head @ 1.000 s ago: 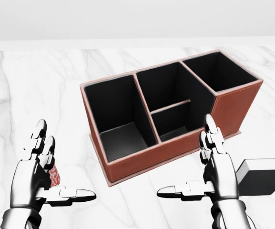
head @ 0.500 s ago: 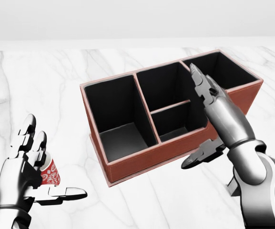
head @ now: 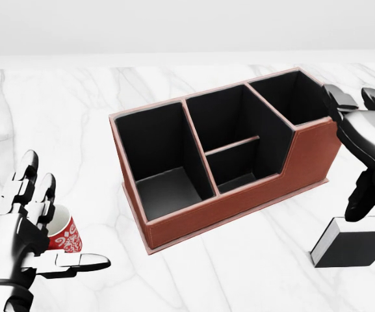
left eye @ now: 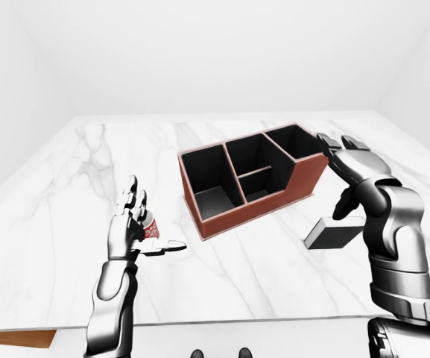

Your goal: Pick up the book and place it in the left compartment of the caddy.

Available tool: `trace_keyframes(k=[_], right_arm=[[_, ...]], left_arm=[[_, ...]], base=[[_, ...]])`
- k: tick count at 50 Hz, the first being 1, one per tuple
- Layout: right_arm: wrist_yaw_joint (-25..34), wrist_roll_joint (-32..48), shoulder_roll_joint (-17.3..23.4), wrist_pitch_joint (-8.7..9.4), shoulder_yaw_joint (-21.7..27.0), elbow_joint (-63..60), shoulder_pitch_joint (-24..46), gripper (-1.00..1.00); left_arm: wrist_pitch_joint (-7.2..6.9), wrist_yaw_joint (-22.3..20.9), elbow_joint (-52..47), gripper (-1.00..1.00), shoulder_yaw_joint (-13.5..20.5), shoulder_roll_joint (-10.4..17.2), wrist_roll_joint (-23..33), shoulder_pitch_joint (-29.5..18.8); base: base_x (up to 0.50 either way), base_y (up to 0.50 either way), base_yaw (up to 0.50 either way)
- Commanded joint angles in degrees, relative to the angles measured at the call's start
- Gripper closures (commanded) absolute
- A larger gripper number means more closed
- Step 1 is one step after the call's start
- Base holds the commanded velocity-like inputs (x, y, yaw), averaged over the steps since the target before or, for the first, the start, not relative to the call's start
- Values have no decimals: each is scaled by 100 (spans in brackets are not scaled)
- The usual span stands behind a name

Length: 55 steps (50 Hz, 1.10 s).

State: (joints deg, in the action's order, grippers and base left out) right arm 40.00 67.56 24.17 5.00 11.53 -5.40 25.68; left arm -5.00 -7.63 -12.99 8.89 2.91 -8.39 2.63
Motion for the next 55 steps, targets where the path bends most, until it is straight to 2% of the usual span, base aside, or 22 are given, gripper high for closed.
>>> trace_keyframes(k=[1,13,23,39,50,55], right_arm=[[0,523,271,0,447,-123,-330,-100],[0,456,211,0,466,357,-721,-100],[0,392,44,0,278,915,-848,-100],[0,96,148,0,84,1914,-620,-100],[0,-272,404,0,-92,3384,63,-100],[-316,-454,464,0,-244,3989,316,-100]], left_arm=[[0,-38,-100,-100,15,-7,-27,44],[0,-73,-22,-100,-6,-8,15,26],[0,-71,31,-100,-13,-5,21,0],[0,-76,-36,-100,-41,-16,34,52],[0,-74,-60,-100,-48,-35,64,64],[0,-66,-41,-100,-55,-32,68,59]], base=[[0,0,0],[0,0,0],[0,0,0],[0,0,0],[0,0,0],[0,0,0]])
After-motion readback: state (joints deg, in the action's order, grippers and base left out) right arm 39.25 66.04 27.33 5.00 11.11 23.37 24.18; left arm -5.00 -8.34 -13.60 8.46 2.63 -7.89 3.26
